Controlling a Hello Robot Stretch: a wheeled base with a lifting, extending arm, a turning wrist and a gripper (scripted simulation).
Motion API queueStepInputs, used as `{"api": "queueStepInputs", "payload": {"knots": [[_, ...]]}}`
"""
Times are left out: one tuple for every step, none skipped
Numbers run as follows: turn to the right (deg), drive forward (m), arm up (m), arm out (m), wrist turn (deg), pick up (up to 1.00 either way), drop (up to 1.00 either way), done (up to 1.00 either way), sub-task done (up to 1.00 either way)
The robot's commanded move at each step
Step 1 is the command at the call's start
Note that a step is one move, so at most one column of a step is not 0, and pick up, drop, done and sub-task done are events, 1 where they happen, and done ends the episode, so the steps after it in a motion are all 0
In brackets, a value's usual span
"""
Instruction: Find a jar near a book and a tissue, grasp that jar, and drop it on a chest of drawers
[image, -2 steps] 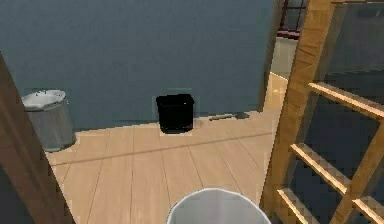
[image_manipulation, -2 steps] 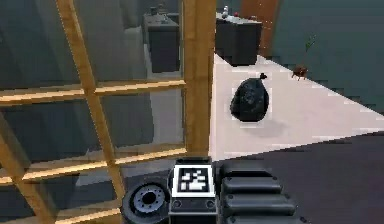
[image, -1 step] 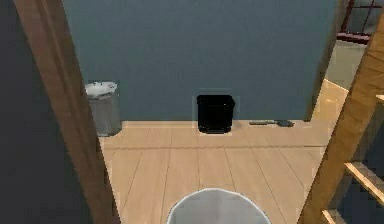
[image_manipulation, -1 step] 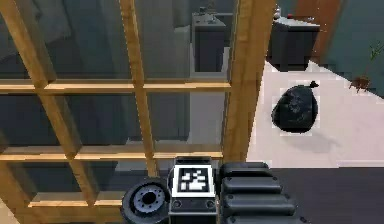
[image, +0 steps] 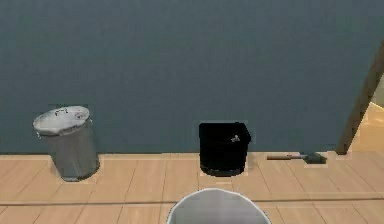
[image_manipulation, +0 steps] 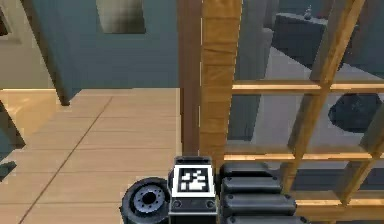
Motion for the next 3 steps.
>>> {"api": "queueStepInputs", "payload": {"knots": [[39.0,0.0,0.0,0.0,0.0,0.0,0.0,0.0,0.0],[0.0,0.6,0.0,0.0,0.0,0.0,0.0,0.0,0.0],[15.0,0.0,0.0,0.0,0.0,0.0,0.0,0.0,0.0]]}}
